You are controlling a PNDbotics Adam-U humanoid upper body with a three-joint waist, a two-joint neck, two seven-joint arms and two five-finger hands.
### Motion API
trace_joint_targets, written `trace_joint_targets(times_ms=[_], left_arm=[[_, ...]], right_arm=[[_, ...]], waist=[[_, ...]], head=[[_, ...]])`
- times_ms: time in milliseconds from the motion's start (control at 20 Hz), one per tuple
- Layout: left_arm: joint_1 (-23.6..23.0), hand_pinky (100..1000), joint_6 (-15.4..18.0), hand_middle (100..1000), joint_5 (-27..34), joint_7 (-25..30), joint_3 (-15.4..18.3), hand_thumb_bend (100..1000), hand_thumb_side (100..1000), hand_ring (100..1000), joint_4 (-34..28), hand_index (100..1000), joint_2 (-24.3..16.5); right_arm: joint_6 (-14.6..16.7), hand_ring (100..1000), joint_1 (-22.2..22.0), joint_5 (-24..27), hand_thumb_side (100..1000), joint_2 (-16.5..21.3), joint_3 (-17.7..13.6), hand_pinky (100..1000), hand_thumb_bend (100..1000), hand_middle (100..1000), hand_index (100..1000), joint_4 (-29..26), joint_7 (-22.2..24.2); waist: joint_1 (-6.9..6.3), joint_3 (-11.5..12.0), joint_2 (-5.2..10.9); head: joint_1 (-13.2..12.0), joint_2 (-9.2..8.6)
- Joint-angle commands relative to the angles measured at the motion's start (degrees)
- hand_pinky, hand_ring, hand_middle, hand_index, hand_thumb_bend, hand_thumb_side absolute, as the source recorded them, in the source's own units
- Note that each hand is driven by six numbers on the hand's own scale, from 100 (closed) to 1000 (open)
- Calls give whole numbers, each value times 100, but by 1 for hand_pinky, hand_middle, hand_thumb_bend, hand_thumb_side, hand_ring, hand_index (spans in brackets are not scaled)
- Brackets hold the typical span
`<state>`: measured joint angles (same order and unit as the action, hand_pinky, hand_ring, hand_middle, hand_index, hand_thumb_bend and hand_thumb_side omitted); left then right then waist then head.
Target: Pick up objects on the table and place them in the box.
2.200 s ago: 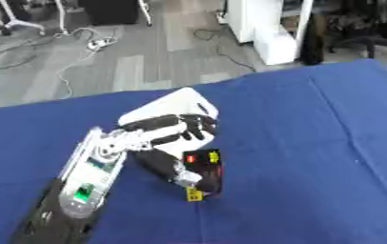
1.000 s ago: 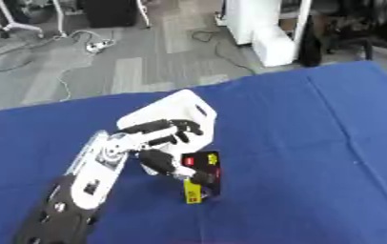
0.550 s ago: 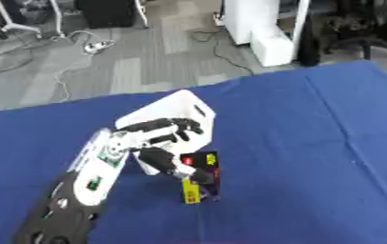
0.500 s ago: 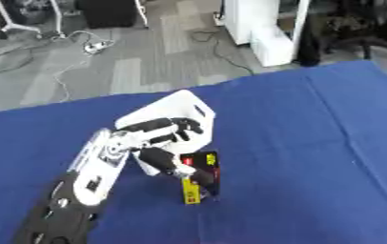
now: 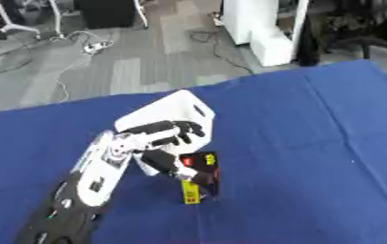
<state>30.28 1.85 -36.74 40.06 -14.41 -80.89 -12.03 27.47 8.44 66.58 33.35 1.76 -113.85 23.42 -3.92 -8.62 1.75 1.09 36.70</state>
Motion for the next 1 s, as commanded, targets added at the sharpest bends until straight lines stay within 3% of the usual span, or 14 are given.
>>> trace_joint_targets(times_ms=[50, 1000], left_arm=[[72, 795, 49, 1000, 47, -31, -8, 706, 654, 852, -11, 944, -7], [36, 796, 144, 1000, -3, -75, -8, 697, 651, 848, 338, 944, 30]], right_arm=[[-6, 285, 101, 33, 1000, 149, -35, 167, 100, 247, 378, -75, -7], [-11, 284, 118, 52, 1000, 154, -36, 167, 100, 247, 378, -75, -4]], waist=[[26, -5, 38], [25, -22, 35]], head=[[55, -68], [85, -66]])
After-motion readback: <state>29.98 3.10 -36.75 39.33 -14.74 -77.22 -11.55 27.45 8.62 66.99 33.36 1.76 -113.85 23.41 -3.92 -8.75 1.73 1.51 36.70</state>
